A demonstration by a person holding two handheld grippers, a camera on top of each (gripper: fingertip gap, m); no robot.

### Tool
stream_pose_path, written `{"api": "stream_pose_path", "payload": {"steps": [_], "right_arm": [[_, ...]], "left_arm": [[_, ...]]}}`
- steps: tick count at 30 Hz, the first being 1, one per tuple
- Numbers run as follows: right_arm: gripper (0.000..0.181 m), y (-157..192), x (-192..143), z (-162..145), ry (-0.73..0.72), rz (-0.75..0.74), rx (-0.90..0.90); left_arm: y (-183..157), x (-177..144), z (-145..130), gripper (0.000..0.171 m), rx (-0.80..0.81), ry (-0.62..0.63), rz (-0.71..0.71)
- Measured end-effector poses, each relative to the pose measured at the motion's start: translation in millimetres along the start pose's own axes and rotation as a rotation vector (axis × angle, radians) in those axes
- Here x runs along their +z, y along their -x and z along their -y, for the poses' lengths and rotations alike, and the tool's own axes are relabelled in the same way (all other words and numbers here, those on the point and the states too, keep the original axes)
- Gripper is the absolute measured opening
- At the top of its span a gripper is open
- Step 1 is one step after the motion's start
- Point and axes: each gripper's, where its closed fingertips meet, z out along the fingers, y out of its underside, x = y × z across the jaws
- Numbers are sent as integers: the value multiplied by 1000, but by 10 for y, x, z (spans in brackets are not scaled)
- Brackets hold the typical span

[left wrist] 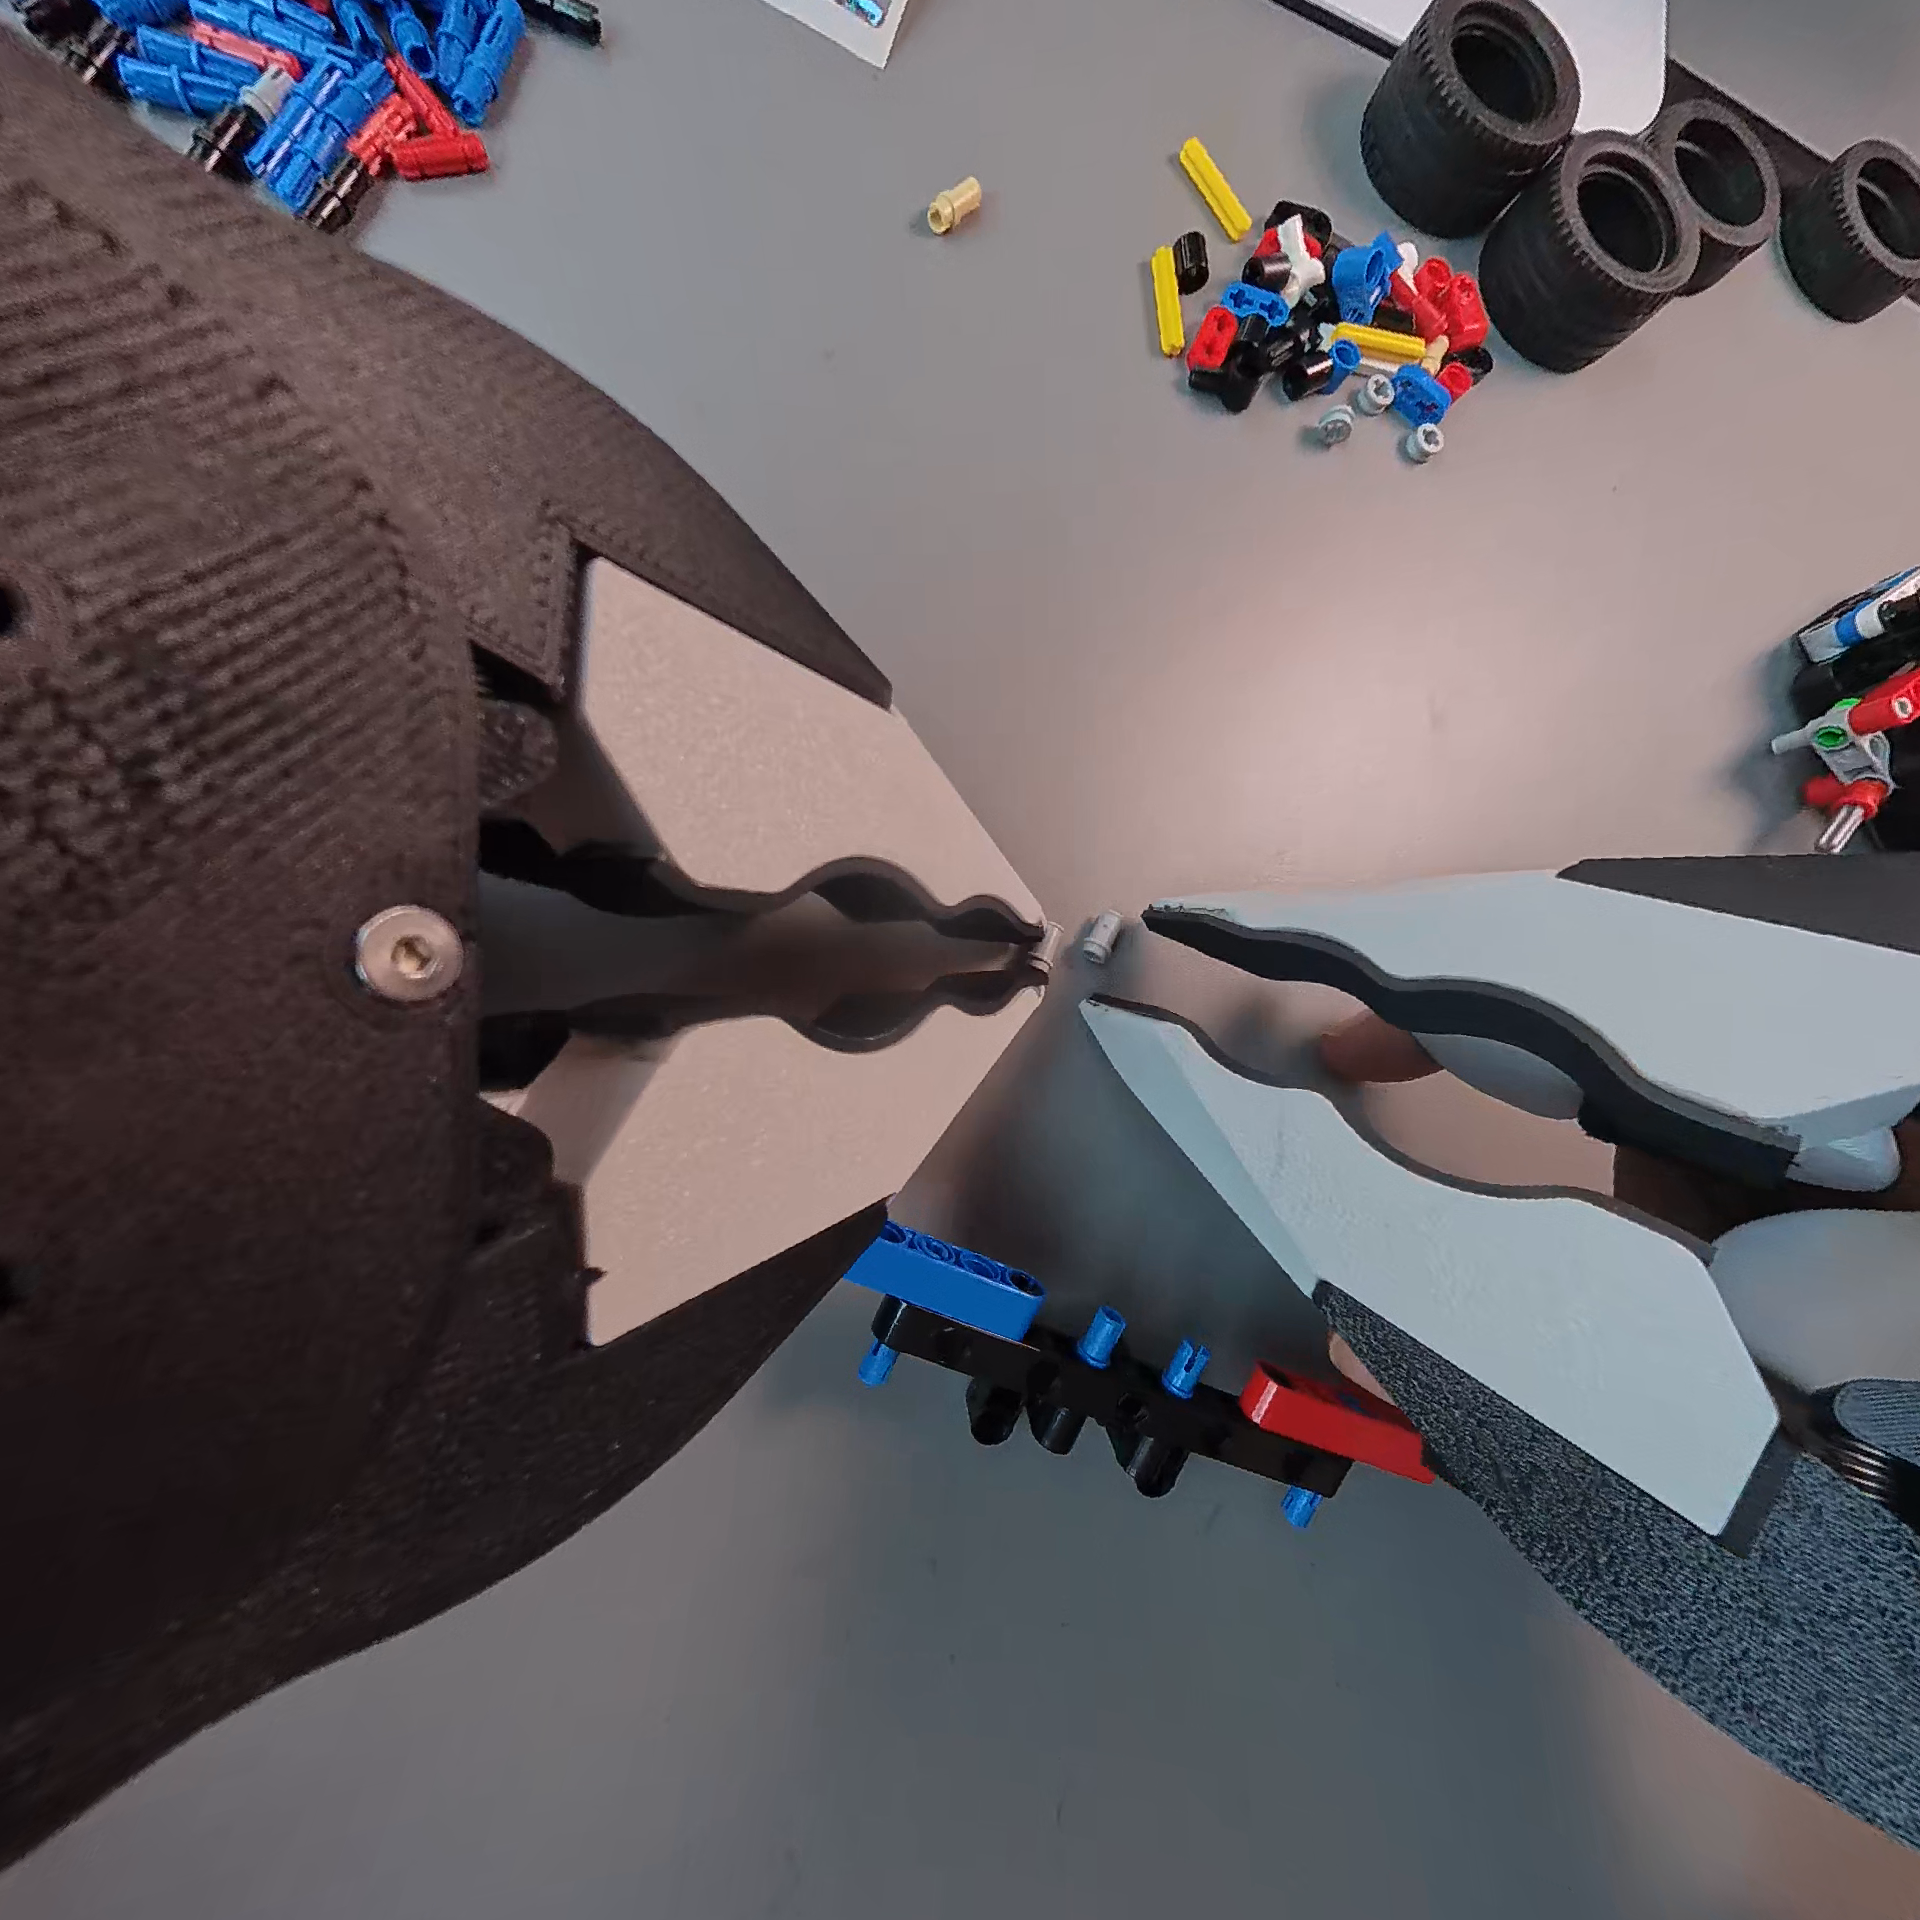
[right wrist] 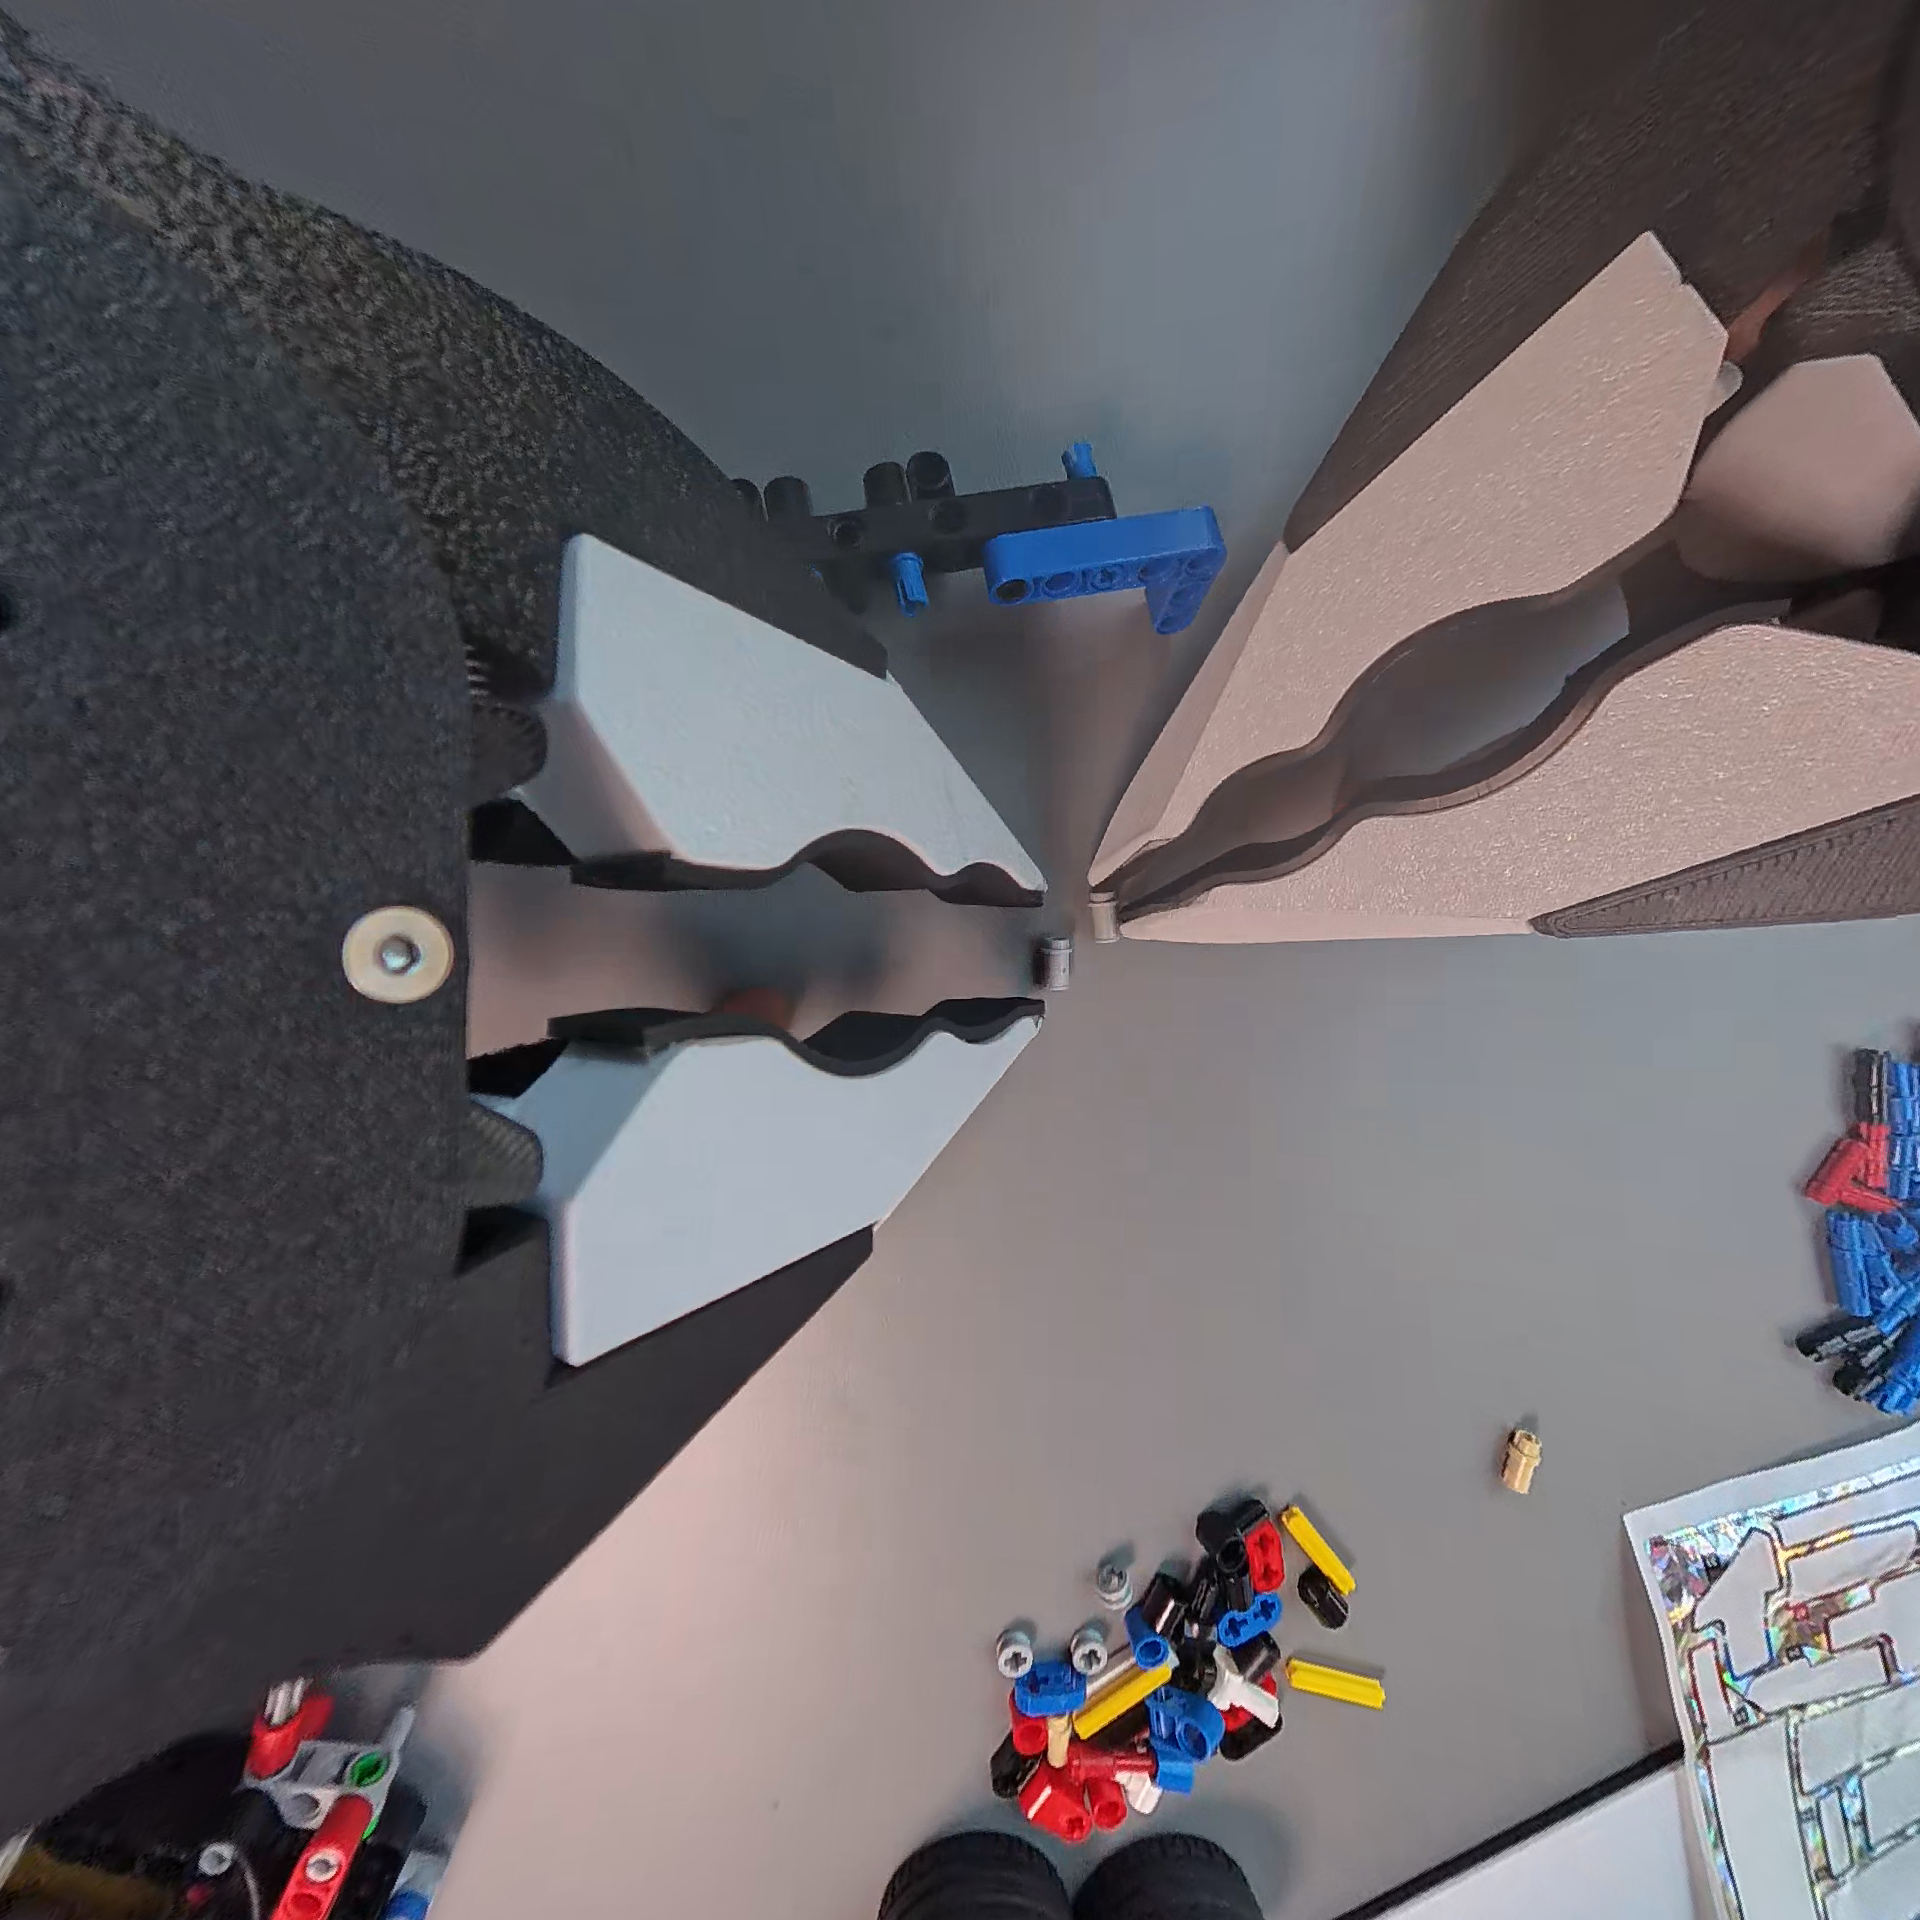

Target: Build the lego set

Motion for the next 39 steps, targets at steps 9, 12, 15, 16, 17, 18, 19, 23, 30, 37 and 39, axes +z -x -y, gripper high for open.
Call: {"api": "stream_pose_path", "payload": {"steps": [9, 12, 15, 16, 17, 18, 19, 23, 30, 37, 39], "right_arm": [[17, -60, -375, 263, -240, -59, 50], [18, -66, -757, 427, -446, -117, 90], [21, -51, -1100, 416, -610, -172, 168], [22, -45, -1182, 372, -643, -189, 196], [25, -43, -1249, 317, -671, -208, 222], [28, -36, -1298, 252, -689, -222, 245], [31, -28, -1332, 182, -698, -234, 265], [35, -88, -1410, -73, -717, -322, 296], [0, -247, -1645, -65, -815, -389, 325], [5, -263, -1626, -122, -784, -407, 318], [5, -252, -1611, -115, -779, -400, 313]], "left_arm": [[34, -111, 93, 9, -55, -102, 37], [126, -366, 230, 13, -96, -224, 105], [224, -749, 430, 20, -147, -384, 185], [251, -890, 492, 23, -174, -440, 210], [285, -1037, 537, 25, -203, -496, 244], [316, -1180, 558, 26, -230, -545, 280], [343, -1316, 553, 27, -256, -584, 319], [427, -1838, 324, 26, -320, -651, 531], [423, -2811, -419, 14, -460, -653, 863], [636, -3898, -1241, 6, -539, -375, 1143], [788, -4155, -1433, 3, -575, -279, 1150]]}}
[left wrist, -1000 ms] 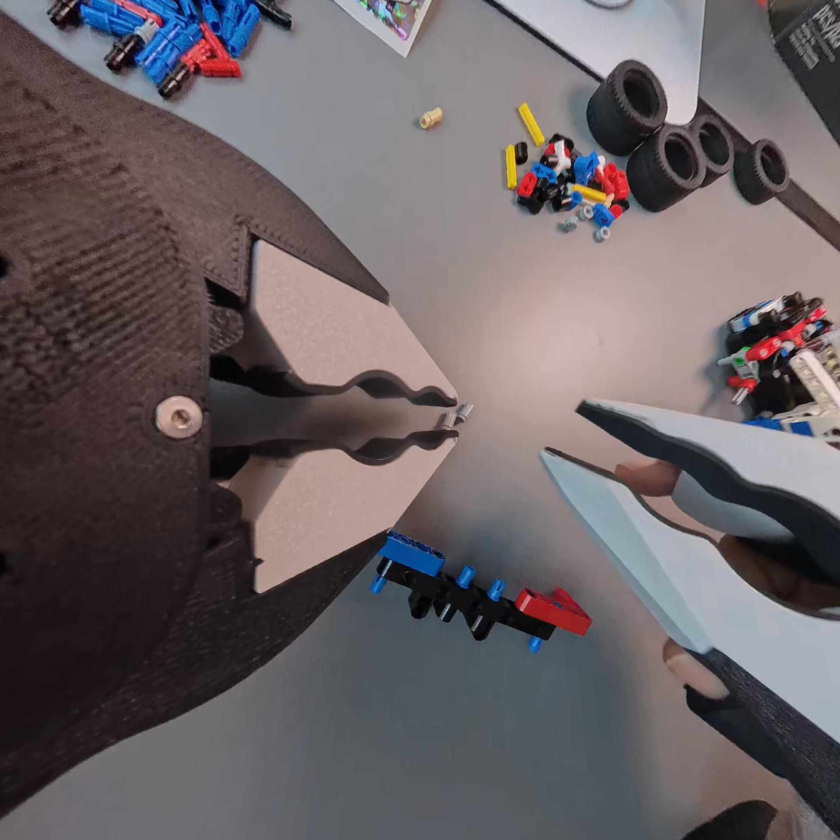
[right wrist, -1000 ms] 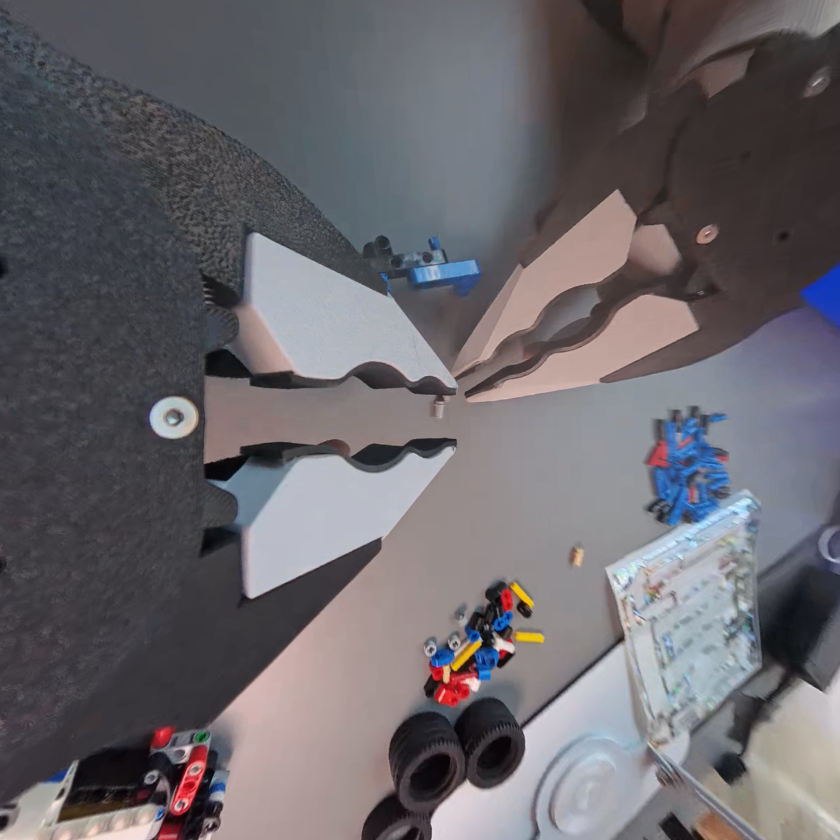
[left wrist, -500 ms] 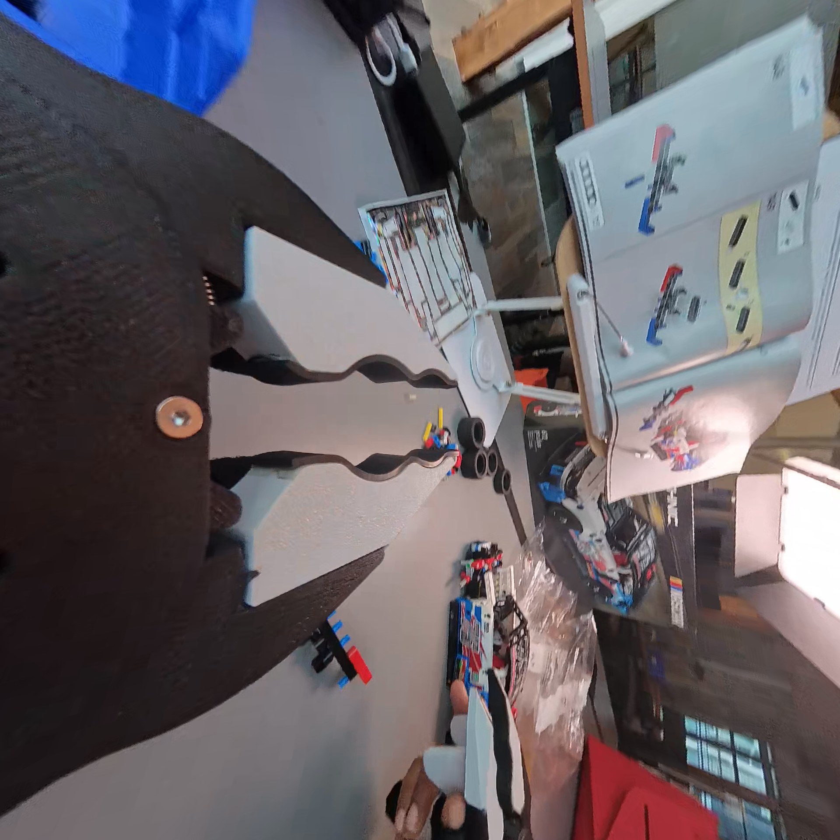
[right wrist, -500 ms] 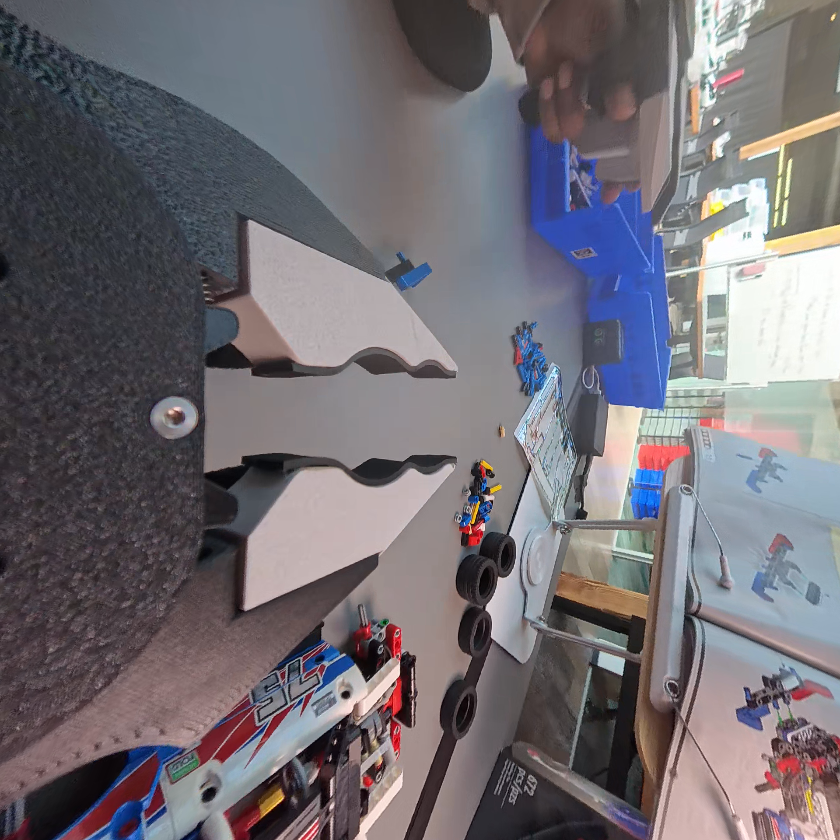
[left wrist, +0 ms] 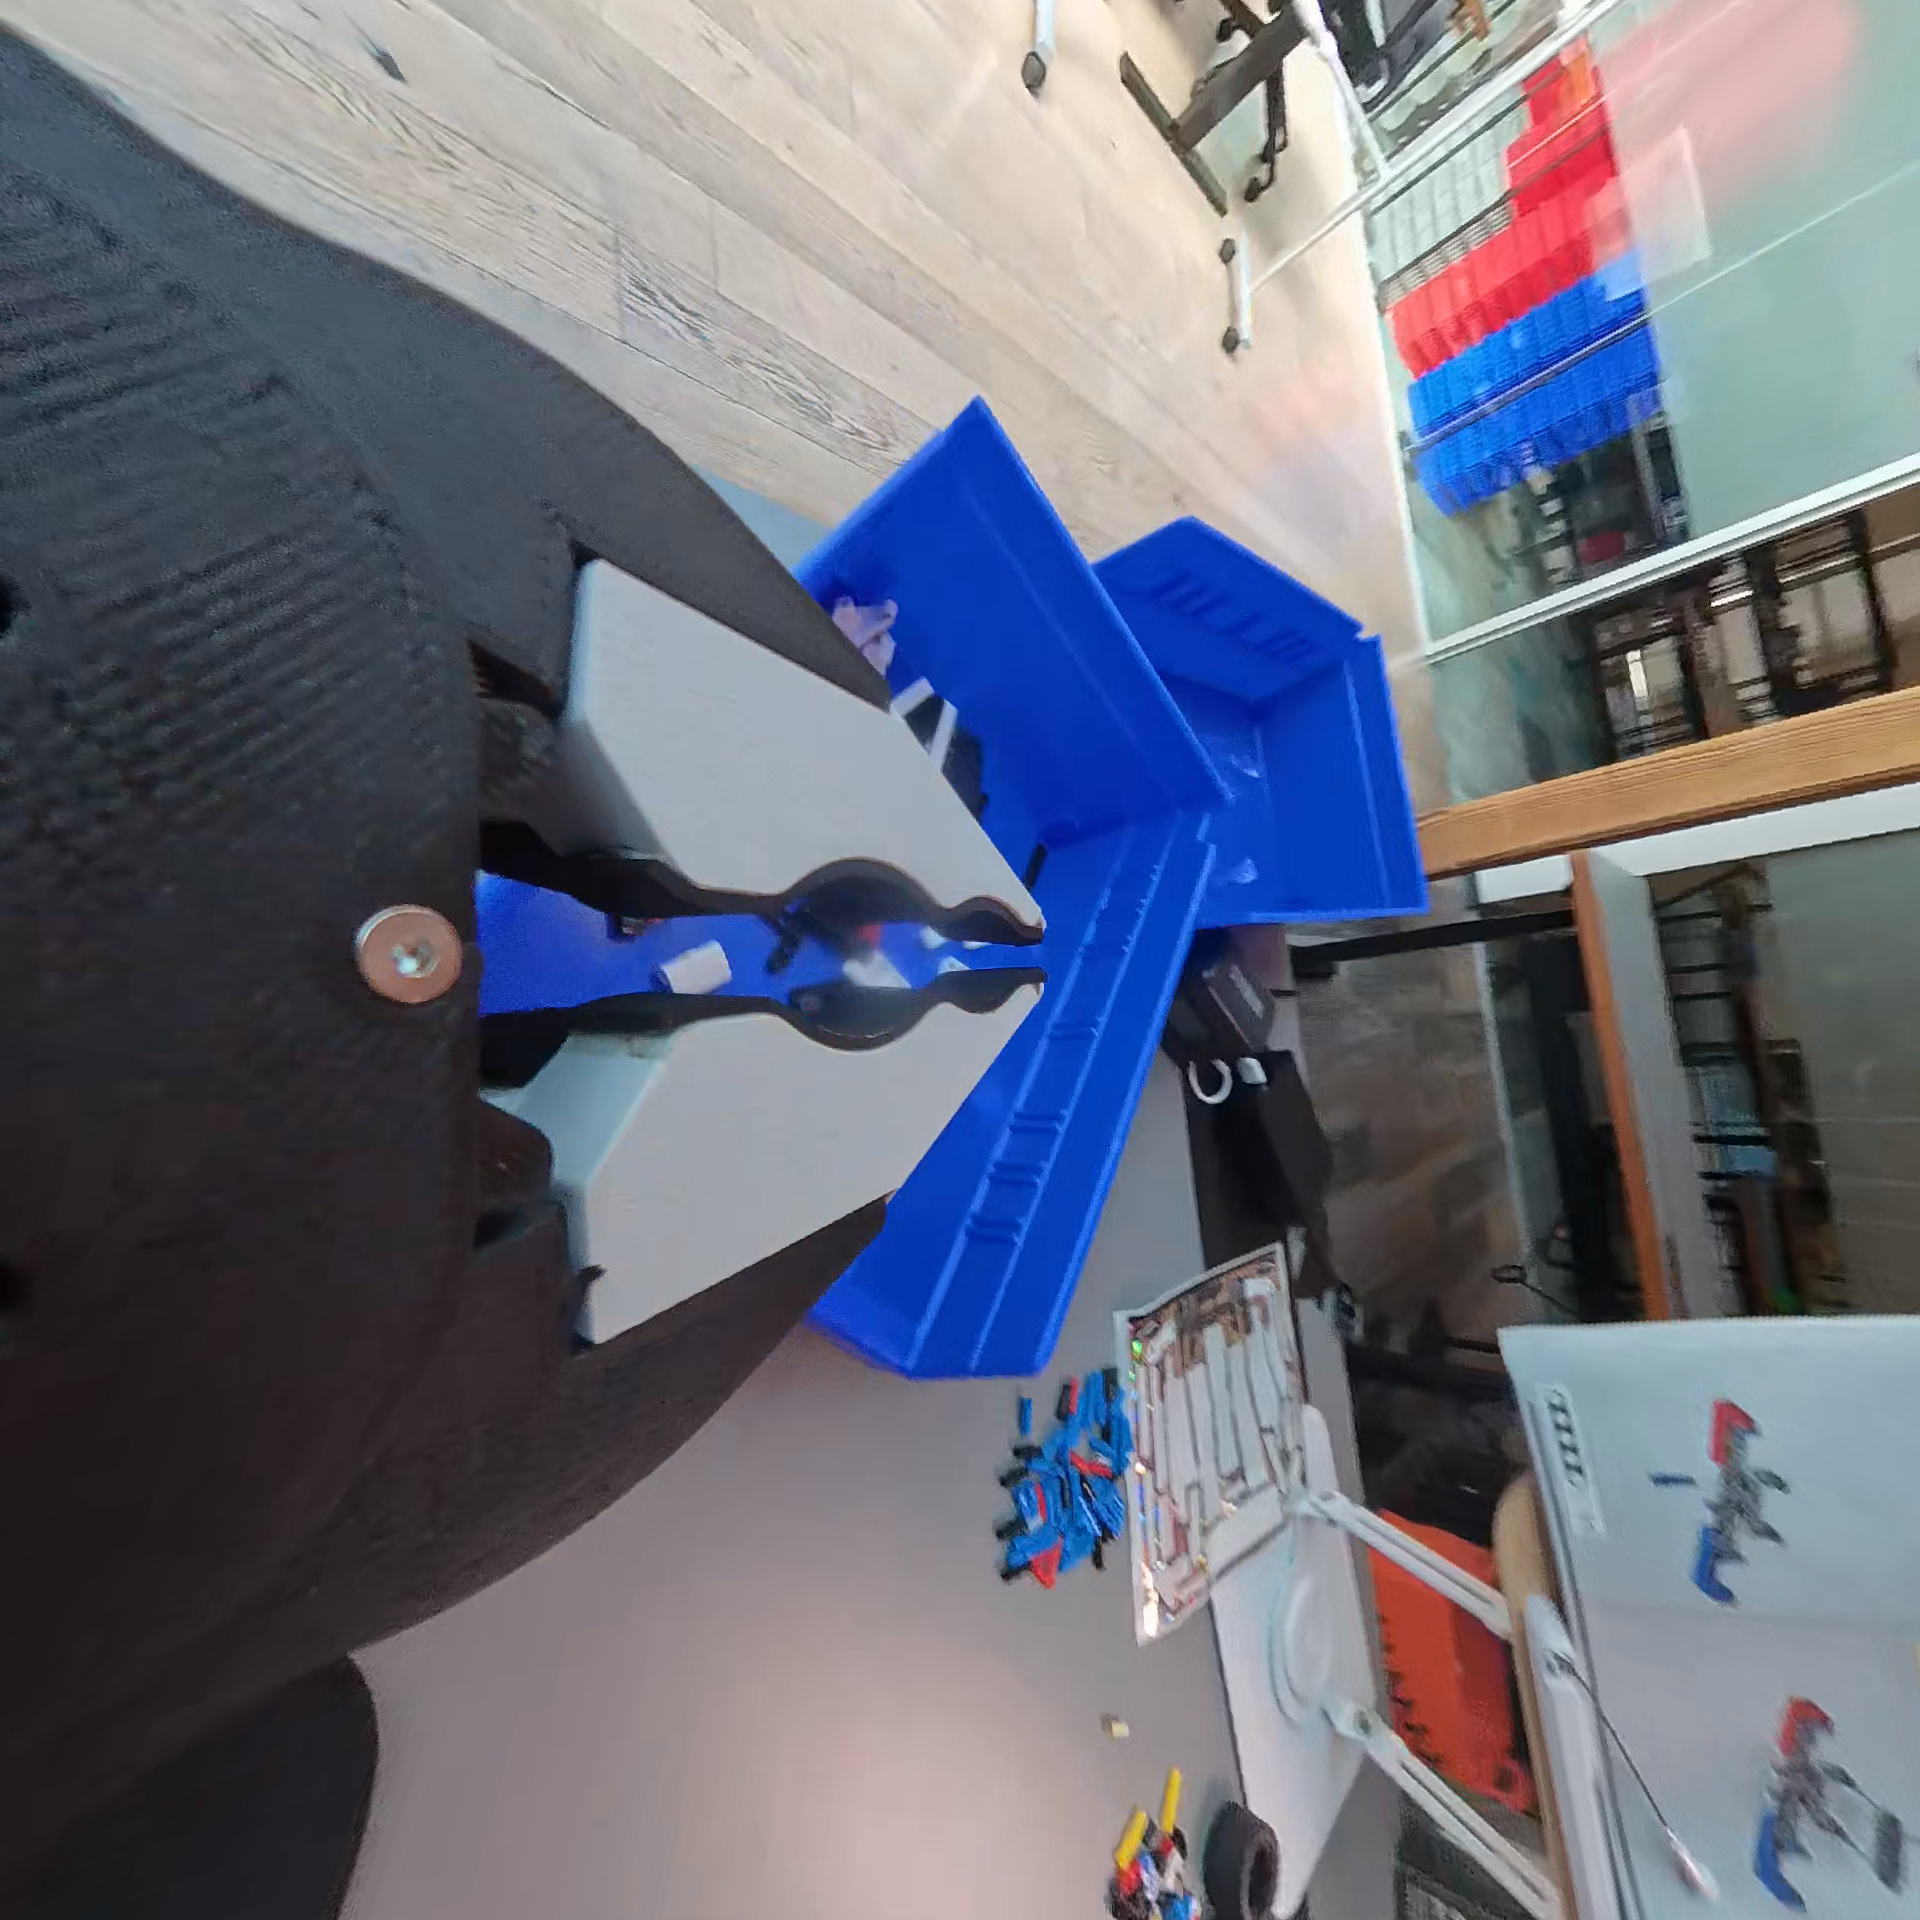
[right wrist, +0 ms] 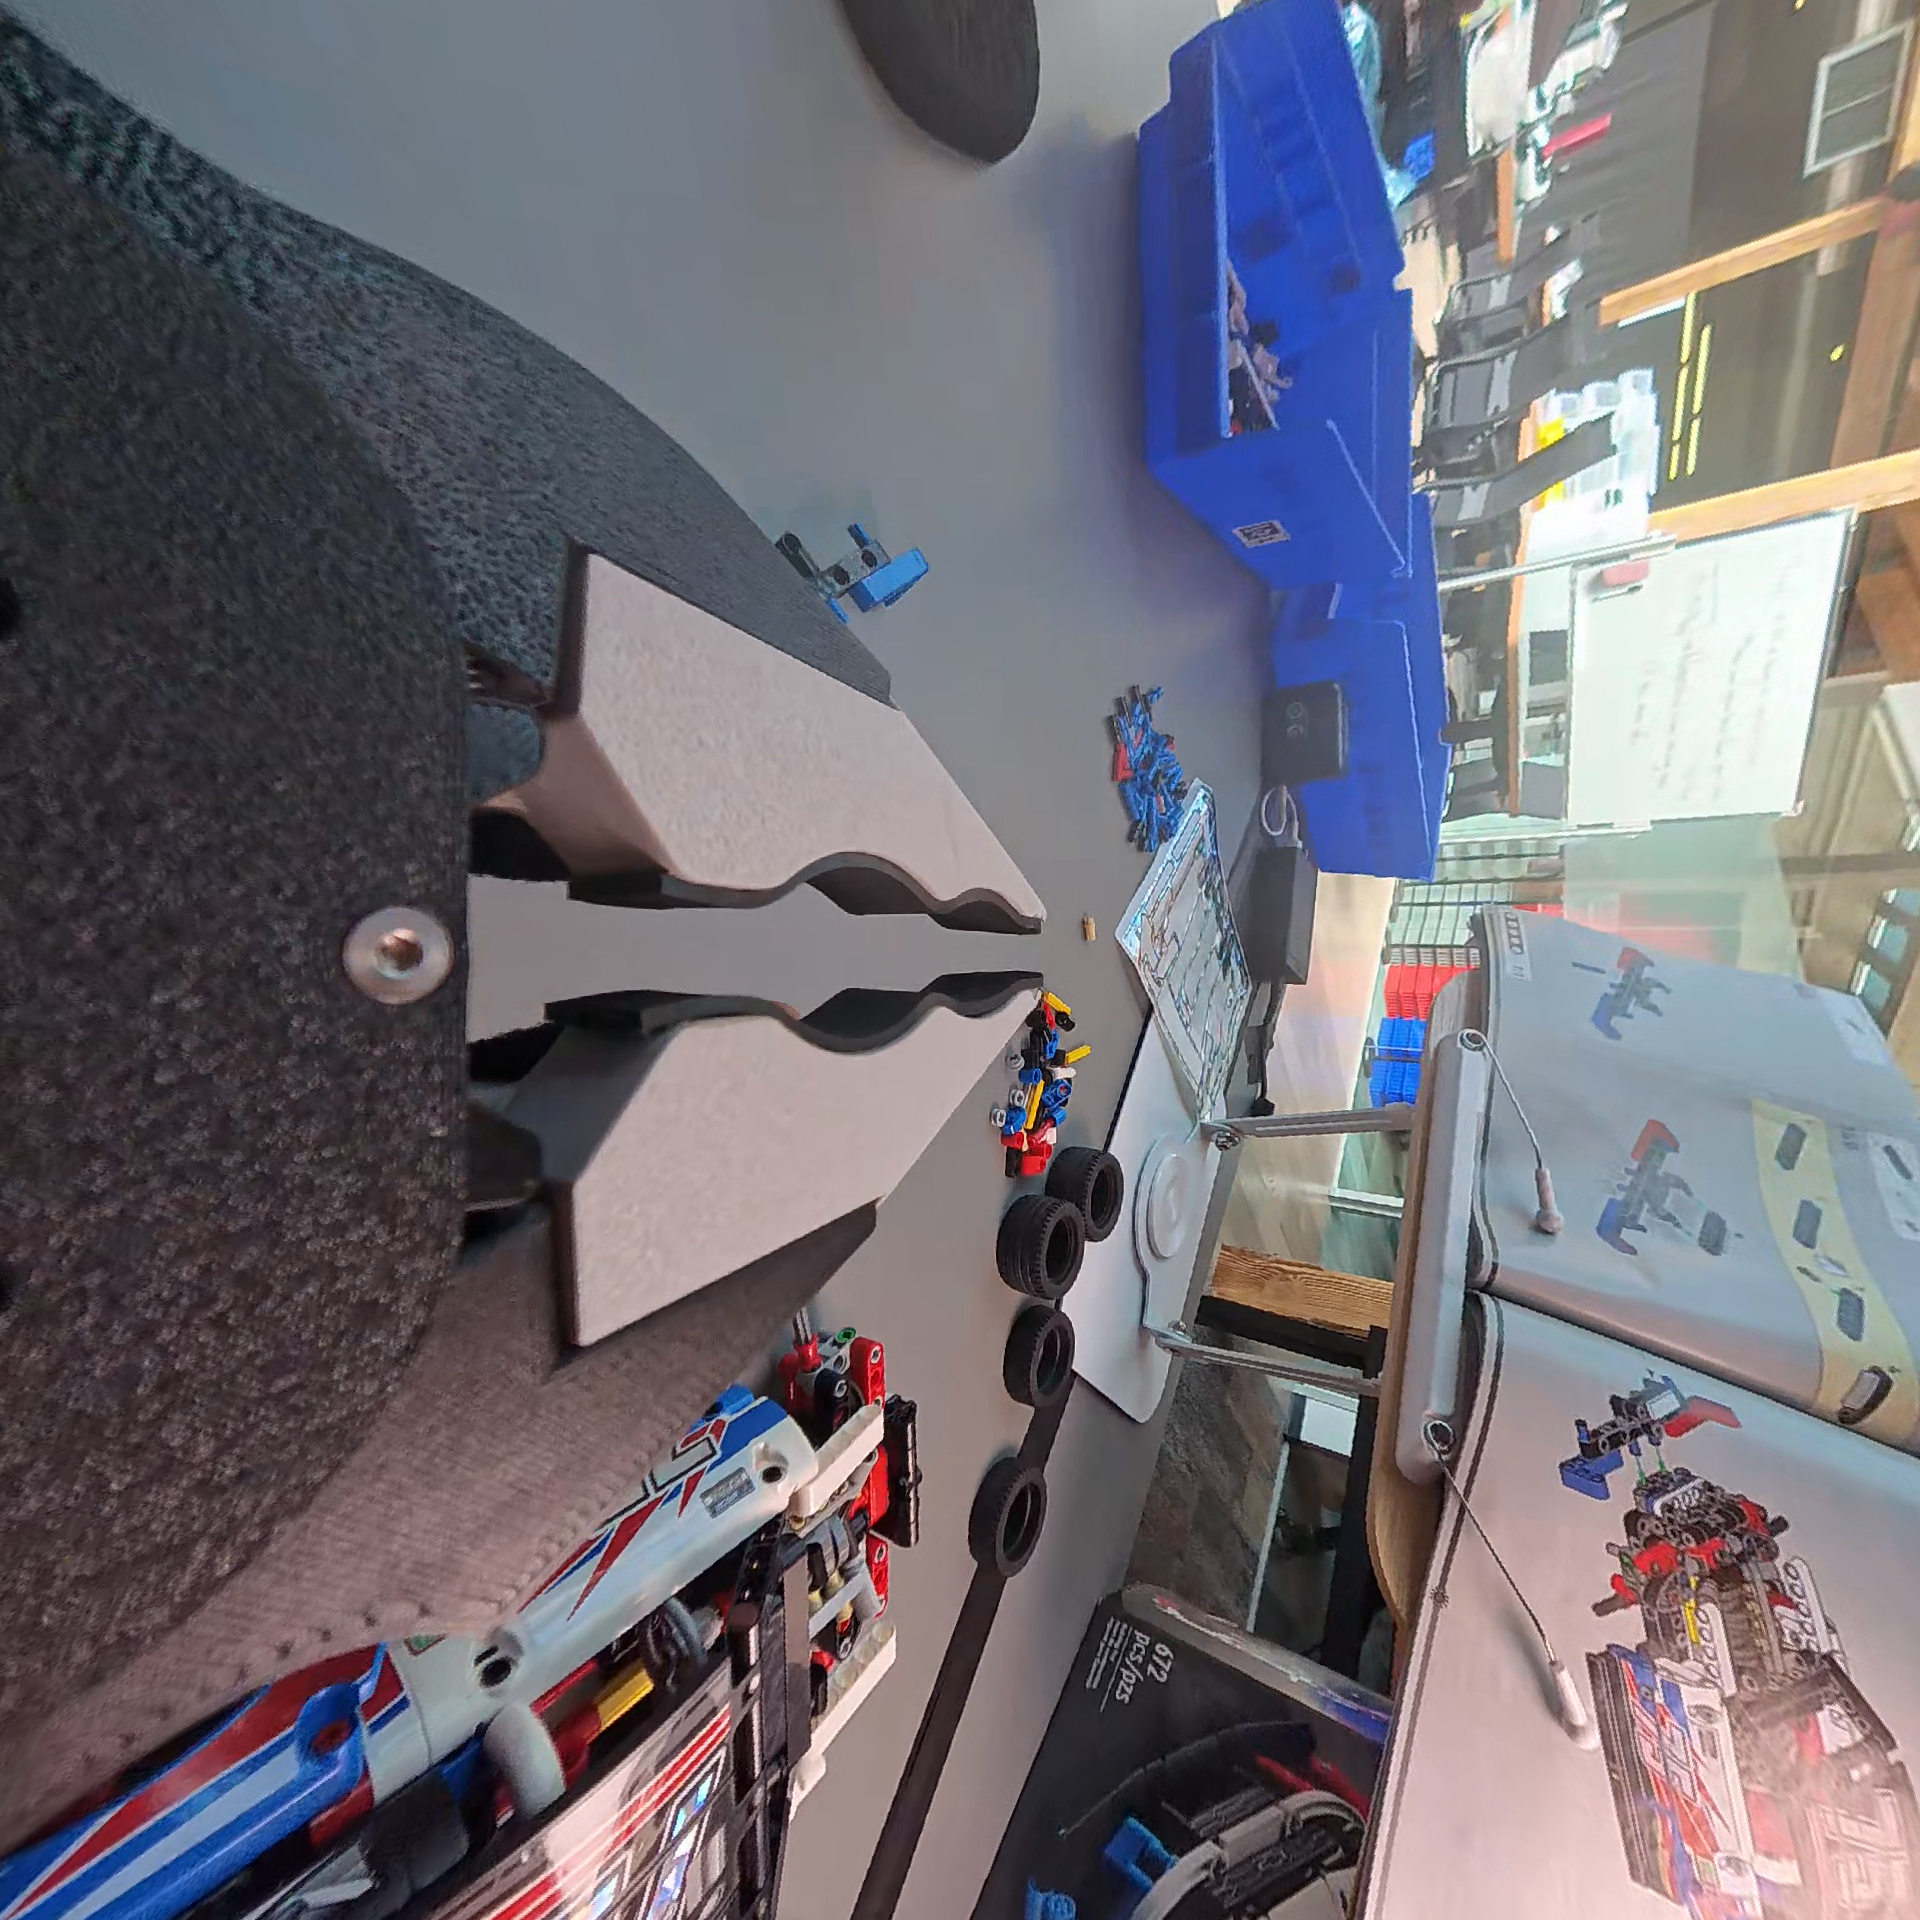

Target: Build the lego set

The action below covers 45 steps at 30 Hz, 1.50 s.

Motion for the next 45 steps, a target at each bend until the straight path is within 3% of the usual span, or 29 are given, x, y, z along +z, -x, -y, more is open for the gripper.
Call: {"api": "stream_pose_path", "payload": {"steps": [3, 7, 11, 15, 21, 27, 34, 38, 39, 45], "right_arm": [[5, 22, 8, -31, 14, 3, -27], [4, 25, 29, -118, 49, -9, -79], [3, 10, 46, -223, 88, -30, -109], [2, -26, 61, -267, 104, -53, -113], [2, -85, 60, -319, 118, -75, -98], [1, -106, 78, -359, 128, -76, -82], [1, -100, 99, -392, 142, -76, -81], [1, -97, 109, -400, 146, -78, -86], [1, -96, 107, -401, 147, -80, -88], [1, -112, 97, -397, 147, -89, -91]], "left_arm": [[321, 241, -211, 4, 59, 251, -61], [451, 624, -624, 6, 255, 550, -198], [136, 807, -1032, 10, 463, 792, -463], [-29, 859, -1421, 11, 615, 1010, -596], [-88, 717, -1736, 16, 669, 1221, -707], [-126, 675, -1697, 17, 663, 1188, -726], [-288, 553, -1659, 35, 658, 1147, -809], [-328, 612, -1740, 24, 722, 1141, -798], [-320, 668, -1736, 10, 732, 1126, -772], [62, 984, -1434, 9, 746, 1060, -565]]}}
